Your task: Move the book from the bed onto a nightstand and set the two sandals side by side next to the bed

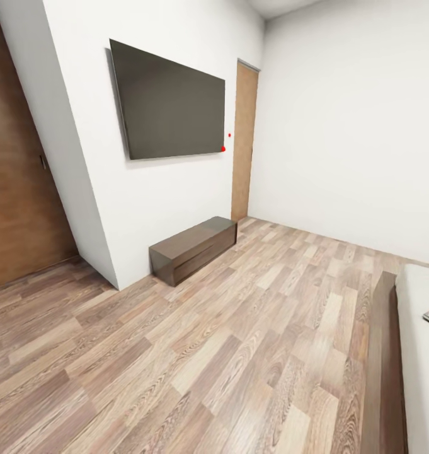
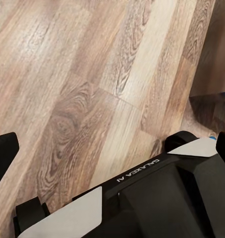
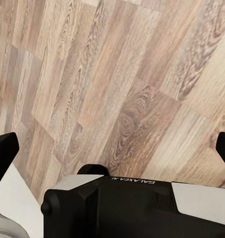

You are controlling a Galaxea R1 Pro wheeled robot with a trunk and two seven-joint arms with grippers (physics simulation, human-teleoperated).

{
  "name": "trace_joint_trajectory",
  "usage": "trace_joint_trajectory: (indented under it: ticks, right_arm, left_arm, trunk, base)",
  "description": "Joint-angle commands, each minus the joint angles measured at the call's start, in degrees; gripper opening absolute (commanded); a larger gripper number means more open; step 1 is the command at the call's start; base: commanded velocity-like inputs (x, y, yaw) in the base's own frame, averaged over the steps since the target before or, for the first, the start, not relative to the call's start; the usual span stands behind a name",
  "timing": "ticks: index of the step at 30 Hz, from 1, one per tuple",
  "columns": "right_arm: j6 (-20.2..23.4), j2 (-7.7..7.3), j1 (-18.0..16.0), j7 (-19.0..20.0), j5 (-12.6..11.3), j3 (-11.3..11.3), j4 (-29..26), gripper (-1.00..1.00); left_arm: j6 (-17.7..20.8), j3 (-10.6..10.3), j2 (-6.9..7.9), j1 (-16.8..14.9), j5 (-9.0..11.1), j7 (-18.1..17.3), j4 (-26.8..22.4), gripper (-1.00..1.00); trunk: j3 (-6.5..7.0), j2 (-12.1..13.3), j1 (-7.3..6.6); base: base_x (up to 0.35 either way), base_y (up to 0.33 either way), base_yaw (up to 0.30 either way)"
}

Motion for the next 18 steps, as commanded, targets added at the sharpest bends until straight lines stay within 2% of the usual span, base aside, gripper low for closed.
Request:
trace_joint_trajectory:
  ticks: [1, 18]
  right_arm:
    - [-0.1, -0.02, -0.1, 0.2, 0.1, -0.4, 0.2, 1.0]
    - [-0.1, -0.02, -0.1, 0.2, 0.2, -0.4, 0.2, 1.0]
  left_arm:
    - [-0.5, 0.3, 0.02, 0.0, -0.6, -0.1, 0.0, 1.0]
    - [-0.5, 0.3, 0.01, 0.0, -0.6, 0.0, 0.0, 1.0]
  trunk:
    - [-0.1, 0.0, 0.0]
    - [-1.52, 0.0, 0.0]
  base:
    - [0.0, 0.0, 0.014]
    - [0.0, 0.0, 0.002]
